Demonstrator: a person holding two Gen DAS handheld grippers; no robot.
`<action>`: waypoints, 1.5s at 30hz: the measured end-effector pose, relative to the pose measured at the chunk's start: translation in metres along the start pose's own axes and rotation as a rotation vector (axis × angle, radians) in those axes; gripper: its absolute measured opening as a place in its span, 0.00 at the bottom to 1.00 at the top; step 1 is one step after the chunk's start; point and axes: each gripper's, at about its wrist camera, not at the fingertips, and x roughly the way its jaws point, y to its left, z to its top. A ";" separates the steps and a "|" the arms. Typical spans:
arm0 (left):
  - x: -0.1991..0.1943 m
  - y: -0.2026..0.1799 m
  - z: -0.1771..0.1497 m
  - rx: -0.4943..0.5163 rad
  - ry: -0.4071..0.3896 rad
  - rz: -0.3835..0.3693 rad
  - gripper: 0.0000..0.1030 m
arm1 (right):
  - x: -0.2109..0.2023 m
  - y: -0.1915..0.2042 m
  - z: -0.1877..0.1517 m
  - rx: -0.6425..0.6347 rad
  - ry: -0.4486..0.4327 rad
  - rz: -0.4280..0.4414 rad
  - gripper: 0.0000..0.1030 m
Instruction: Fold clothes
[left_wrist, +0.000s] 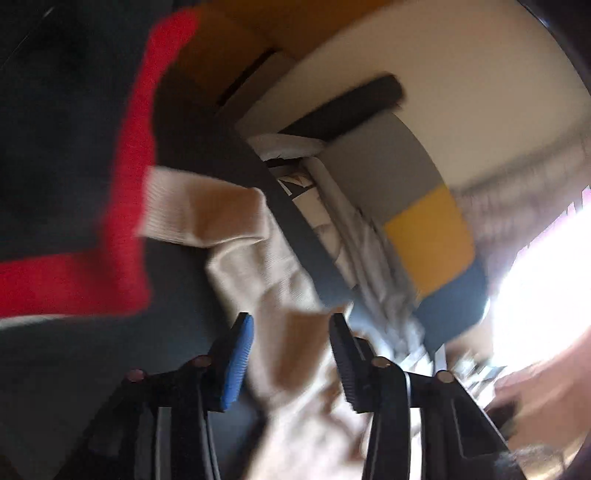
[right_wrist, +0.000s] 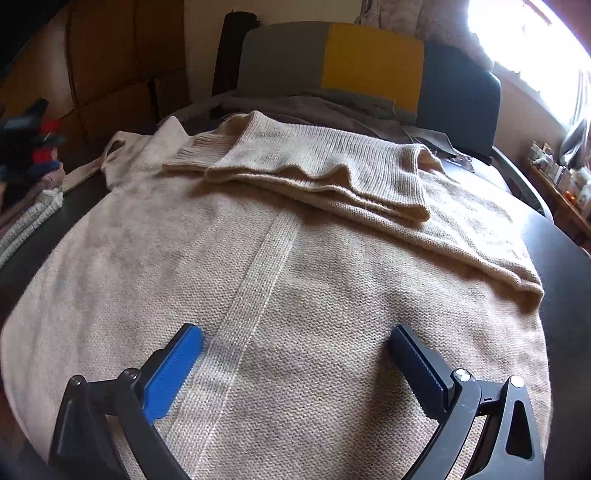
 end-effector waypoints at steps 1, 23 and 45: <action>0.007 0.001 0.006 -0.056 -0.019 0.022 0.48 | 0.000 0.000 0.000 0.002 0.000 0.002 1.00; 0.103 0.018 0.063 -0.272 -0.057 0.409 0.24 | -0.001 -0.005 -0.001 0.033 -0.018 0.057 1.00; 0.077 -0.055 -0.073 0.562 0.029 0.224 0.18 | 0.001 -0.002 -0.001 0.018 -0.008 0.038 1.00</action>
